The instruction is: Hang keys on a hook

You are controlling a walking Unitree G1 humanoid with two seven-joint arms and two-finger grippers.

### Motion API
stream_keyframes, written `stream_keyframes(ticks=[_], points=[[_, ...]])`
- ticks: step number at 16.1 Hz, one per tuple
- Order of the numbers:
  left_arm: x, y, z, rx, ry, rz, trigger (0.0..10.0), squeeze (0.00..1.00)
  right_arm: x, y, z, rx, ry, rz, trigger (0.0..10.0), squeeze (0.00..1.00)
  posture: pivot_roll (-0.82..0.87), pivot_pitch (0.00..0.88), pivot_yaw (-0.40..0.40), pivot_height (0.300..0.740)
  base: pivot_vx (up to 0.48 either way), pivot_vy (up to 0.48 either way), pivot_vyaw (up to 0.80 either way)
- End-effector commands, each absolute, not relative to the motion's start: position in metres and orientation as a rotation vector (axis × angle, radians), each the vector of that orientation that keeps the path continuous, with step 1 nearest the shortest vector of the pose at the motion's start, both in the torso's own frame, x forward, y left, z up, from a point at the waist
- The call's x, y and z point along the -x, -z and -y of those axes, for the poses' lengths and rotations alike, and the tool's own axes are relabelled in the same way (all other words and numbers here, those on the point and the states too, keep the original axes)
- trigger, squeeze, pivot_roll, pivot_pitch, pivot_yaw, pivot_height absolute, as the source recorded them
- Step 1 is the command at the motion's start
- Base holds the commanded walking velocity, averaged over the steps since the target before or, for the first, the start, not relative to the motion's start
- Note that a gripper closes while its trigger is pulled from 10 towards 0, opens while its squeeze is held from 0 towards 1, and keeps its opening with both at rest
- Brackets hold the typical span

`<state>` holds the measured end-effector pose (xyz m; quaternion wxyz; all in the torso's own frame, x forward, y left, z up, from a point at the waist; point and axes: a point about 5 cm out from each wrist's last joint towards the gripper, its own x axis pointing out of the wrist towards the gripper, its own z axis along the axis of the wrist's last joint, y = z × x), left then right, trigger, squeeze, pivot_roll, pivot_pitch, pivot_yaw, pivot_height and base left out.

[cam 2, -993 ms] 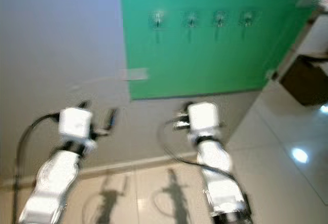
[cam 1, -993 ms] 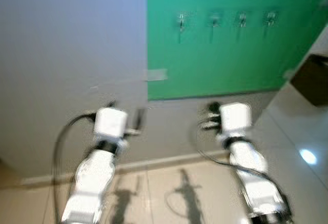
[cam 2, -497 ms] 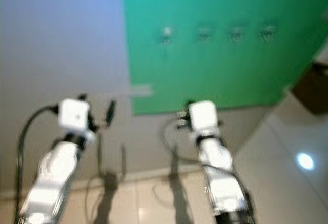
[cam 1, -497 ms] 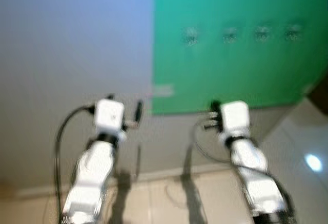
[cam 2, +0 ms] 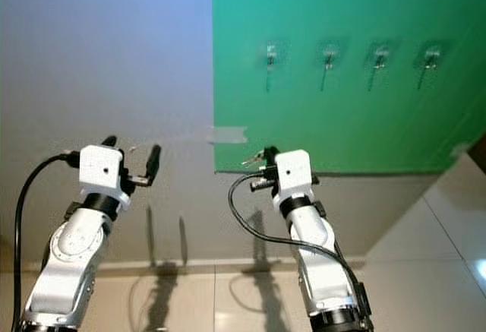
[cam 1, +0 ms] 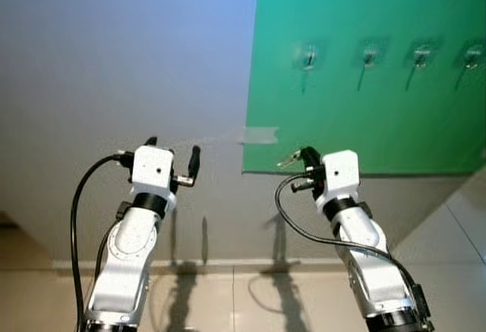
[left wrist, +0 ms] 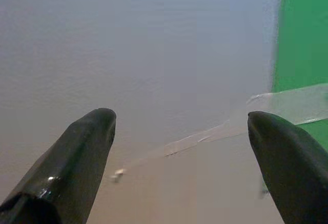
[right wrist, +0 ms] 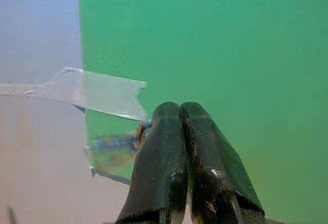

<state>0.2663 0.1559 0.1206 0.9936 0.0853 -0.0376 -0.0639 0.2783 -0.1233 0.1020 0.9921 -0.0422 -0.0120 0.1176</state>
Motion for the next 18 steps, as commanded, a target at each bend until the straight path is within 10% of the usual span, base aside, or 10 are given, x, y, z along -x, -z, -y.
stream_keyframes(ticks=[1,18], points=[[-0.267,-0.121,-0.15,-0.174,0.148,0.077,10.0,0.0,-0.281,-0.111,0.127,0.075,-0.231,0.055,10.0,0.0,-0.05,0.0,-0.002,0.74,0.0,-0.394,0.0],[-0.27,-0.146,-0.142,-0.211,0.301,0.189,10.0,0.0,-0.305,-0.189,0.093,-0.113,-0.583,0.188,10.0,0.0,-0.04,0.0,-0.032,0.74,0.0,-0.092,0.0]])
